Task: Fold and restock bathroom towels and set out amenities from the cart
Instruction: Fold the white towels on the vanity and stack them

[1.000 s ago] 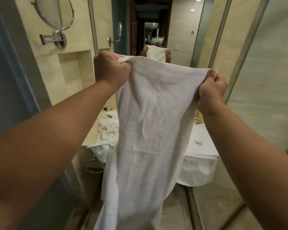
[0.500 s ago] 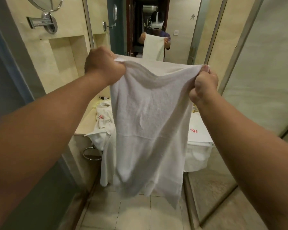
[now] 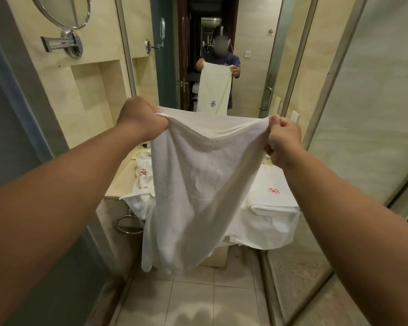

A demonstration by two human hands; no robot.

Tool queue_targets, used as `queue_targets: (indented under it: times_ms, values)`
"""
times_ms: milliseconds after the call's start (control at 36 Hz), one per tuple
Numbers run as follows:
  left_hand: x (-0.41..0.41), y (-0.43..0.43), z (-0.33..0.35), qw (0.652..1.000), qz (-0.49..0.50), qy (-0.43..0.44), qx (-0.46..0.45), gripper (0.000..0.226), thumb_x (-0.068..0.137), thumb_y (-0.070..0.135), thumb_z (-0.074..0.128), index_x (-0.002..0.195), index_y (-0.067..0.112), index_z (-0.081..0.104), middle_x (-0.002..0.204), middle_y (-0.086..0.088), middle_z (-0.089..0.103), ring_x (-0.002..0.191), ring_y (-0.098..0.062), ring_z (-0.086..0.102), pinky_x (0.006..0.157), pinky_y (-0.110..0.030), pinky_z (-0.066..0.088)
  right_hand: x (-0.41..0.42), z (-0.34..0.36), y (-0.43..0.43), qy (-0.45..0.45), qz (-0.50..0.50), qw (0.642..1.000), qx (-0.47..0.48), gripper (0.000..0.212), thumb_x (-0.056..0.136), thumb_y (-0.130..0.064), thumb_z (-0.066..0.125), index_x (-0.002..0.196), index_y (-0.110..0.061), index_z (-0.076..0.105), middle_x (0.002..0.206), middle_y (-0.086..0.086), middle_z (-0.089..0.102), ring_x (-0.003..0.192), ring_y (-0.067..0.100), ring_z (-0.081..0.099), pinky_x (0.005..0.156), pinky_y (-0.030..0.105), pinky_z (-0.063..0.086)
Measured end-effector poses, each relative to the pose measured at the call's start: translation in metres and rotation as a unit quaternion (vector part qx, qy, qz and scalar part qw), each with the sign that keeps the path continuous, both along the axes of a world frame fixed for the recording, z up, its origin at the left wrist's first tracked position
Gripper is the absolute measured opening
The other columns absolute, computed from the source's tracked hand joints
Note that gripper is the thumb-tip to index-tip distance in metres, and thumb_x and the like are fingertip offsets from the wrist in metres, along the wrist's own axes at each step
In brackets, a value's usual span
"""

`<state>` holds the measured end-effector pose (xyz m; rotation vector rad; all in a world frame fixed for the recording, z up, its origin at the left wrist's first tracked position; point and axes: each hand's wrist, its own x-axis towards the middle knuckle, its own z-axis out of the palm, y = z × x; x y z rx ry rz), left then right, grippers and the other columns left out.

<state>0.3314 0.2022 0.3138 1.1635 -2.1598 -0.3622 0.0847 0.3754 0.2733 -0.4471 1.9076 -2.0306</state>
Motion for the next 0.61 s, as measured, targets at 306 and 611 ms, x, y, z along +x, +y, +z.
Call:
queue_targets:
  times_ms: [306,611]
  values:
    - [0.022,-0.008,-0.035,0.934,-0.233,-0.050,0.267,0.036,0.077,-0.016,0.064,0.098,0.013,0.066,0.100,-0.016,0.060,0.078,-0.026,0.059,0.061,-0.034,0.053,0.003,0.000,-0.015,-0.187,0.042,0.971,-0.146,0.021,0.108,-0.028,0.051,0.095,-0.019,0.064,0.107,0.008,0.061,0.096,0.029,0.057,0.071,0.049,0.062]
    - [0.000,0.024,-0.048,0.878,-0.306,-0.240,0.279,0.015,0.057,0.008,0.058,0.066,-0.003,0.061,0.065,-0.009,0.052,0.064,-0.024,0.051,0.053,-0.028,0.039,-0.004,-0.003,-0.018,-0.218,0.045,0.958,-0.179,0.034,0.111,-0.028,0.044,0.143,-0.020,0.049,0.094,0.006,0.053,0.084,0.028,0.056,0.091,0.060,0.054]
